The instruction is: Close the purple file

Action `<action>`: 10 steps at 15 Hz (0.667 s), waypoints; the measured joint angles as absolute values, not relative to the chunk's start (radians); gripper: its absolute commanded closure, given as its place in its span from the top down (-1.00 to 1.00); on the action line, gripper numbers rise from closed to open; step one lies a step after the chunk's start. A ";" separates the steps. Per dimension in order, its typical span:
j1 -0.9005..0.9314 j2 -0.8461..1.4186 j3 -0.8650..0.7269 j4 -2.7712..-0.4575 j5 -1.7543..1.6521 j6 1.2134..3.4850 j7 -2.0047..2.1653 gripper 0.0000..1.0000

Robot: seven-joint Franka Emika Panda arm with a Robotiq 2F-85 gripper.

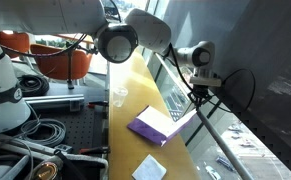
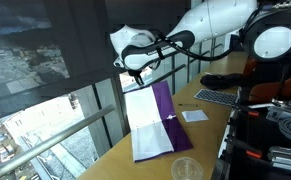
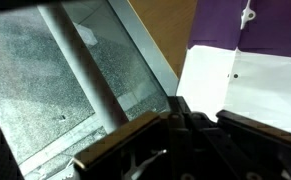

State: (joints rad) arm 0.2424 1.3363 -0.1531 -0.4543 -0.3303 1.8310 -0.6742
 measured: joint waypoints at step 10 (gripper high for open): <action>0.274 1.289 -0.157 -0.453 -0.332 1.631 -0.488 -1.00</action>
